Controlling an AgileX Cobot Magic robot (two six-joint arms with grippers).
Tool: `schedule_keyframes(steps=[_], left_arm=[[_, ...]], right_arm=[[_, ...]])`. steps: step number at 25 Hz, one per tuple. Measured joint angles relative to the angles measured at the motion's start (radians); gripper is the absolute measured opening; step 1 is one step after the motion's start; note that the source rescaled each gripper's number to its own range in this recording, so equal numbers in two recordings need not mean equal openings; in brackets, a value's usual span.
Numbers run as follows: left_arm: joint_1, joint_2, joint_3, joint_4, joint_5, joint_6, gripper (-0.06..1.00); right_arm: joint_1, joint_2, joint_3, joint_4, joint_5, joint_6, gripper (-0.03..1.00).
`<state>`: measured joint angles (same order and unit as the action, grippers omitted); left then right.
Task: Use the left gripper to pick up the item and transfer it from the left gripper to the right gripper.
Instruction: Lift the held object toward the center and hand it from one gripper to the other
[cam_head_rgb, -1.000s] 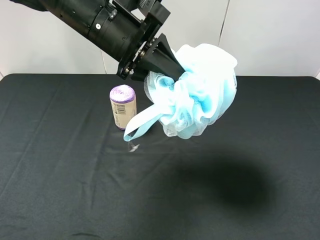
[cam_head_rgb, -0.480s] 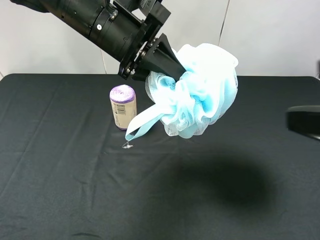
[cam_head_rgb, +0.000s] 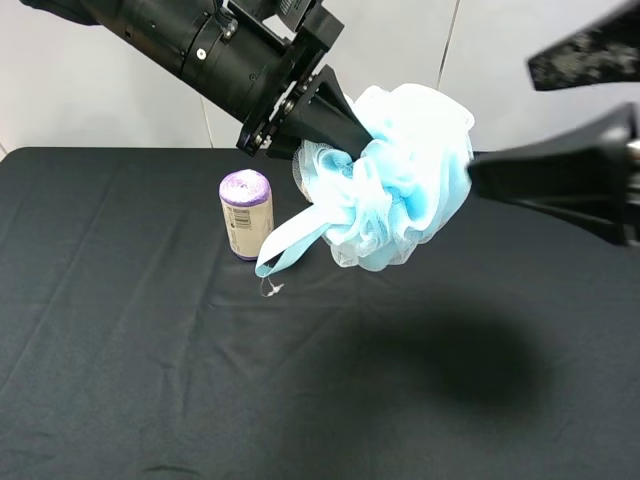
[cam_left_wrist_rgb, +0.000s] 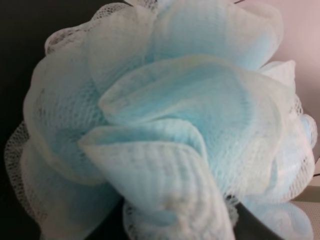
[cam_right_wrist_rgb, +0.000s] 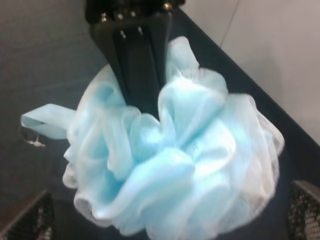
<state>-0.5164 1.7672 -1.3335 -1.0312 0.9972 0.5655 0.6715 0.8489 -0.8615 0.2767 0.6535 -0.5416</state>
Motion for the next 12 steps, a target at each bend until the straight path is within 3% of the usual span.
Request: schedule_keyframes(steps=[12], left_arm=[[0.0,0.0,0.0,0.0,-0.012,0.0,0.08]], right_arm=[[0.048,0.219,-0.006,-0.12,-0.126,0.022,1.0]])
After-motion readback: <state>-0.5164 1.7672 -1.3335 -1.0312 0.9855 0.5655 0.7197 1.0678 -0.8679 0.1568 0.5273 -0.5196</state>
